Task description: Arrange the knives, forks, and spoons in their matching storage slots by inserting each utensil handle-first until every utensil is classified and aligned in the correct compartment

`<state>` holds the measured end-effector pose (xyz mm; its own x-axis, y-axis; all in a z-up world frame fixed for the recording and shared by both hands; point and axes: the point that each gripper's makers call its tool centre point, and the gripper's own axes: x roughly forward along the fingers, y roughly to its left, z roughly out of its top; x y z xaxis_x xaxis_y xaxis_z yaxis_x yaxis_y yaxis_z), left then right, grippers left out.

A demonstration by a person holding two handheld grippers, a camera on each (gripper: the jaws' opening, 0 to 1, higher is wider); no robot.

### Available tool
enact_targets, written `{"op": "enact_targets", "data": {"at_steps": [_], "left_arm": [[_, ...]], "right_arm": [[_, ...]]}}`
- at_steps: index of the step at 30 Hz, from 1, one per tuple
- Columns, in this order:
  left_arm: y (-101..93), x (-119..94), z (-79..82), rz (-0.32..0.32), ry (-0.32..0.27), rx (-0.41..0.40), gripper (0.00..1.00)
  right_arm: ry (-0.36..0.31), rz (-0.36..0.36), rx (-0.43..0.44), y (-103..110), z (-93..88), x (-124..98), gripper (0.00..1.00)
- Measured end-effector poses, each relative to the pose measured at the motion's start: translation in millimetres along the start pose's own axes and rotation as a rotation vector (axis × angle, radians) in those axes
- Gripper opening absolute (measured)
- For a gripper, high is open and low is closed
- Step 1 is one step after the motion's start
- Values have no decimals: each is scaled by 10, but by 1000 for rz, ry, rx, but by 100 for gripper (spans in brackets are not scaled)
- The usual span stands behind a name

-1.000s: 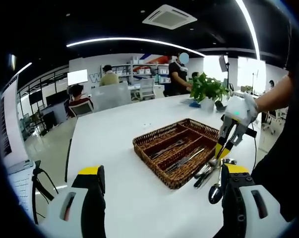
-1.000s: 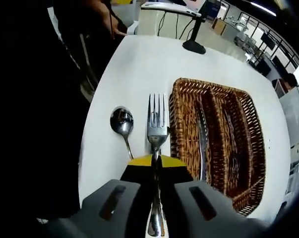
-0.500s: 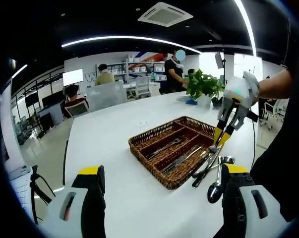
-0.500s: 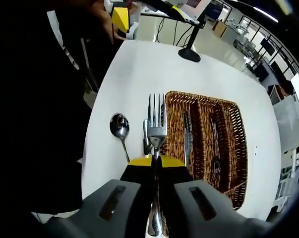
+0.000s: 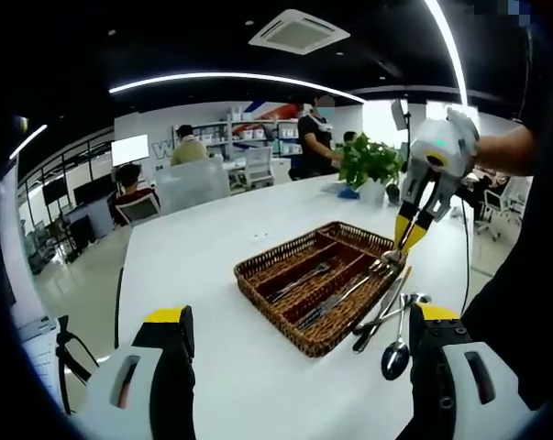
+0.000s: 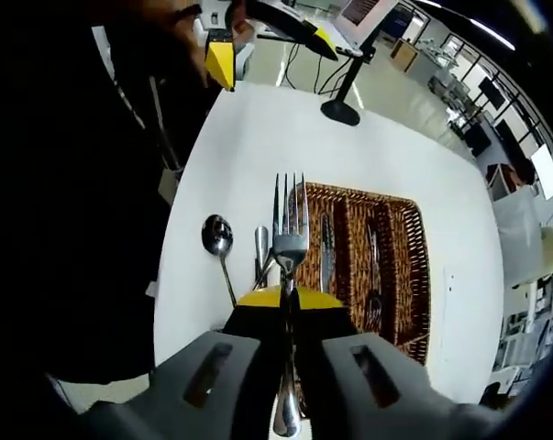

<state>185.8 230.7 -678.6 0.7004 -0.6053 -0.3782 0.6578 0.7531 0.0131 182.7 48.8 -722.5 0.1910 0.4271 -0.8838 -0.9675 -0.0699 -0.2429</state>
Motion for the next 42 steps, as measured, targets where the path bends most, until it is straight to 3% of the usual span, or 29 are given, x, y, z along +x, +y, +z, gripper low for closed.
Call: {"op": "enact_targets", "data": {"at_steps": [9,31,42], "left_arm": [[-72,58,12,-33,7,2,99],[-62,59,14,-18,0,1,99],[-82,88,22,-21,-3,-2,99]], "right_arm": [[-15,-13,-17,-46,158,-163,0],[3,-13,-21,-69,153,-184,0],[10,-24,-28,-206,165,-170,0]]}}
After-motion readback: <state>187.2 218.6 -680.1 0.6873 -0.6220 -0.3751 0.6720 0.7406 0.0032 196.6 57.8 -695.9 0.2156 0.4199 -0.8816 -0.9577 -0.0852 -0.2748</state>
